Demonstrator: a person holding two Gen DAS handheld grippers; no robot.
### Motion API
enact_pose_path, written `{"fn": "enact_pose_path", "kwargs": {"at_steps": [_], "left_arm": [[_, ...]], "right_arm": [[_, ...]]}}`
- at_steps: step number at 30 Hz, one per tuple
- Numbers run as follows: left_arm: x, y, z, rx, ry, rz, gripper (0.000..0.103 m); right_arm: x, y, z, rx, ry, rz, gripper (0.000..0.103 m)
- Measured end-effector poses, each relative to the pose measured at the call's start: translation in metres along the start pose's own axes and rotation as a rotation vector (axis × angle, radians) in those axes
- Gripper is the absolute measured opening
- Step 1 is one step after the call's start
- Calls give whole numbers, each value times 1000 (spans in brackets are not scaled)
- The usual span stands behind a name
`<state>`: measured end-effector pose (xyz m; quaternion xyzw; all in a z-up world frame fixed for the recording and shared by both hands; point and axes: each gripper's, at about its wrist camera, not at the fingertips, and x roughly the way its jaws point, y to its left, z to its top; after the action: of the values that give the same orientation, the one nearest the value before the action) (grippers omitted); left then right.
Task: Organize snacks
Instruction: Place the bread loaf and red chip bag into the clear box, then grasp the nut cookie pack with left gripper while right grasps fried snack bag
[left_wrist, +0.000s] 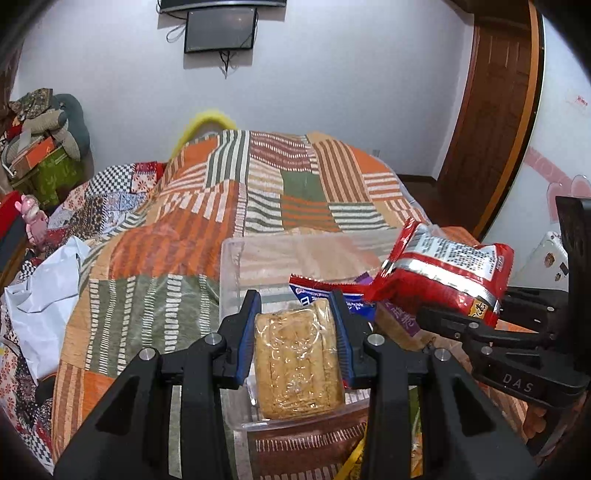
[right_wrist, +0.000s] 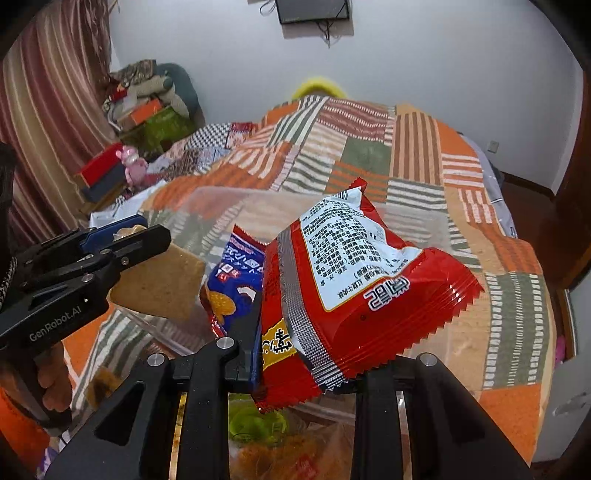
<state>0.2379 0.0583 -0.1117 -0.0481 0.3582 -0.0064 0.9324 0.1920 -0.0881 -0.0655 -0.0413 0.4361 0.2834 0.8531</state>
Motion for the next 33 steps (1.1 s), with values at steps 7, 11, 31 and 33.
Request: {"fn": "enact_pose_path", "kwargs": {"at_steps": [7, 11, 31, 33], "left_arm": [[1, 6, -1, -11, 10, 15, 38], [-9, 8, 1, -12, 5, 10, 39], [-75, 16, -40, -7, 51, 39, 88], [-77, 16, -51, -8, 71, 39, 88]], "right_arm": [[-1, -1, -1, -9, 19, -18, 30], [-13, -2, -2, -7, -12, -44, 54], [-90, 11, -36, -56, -153, -123, 80], [-89, 10, -43, -49, -142, -119, 80]]}}
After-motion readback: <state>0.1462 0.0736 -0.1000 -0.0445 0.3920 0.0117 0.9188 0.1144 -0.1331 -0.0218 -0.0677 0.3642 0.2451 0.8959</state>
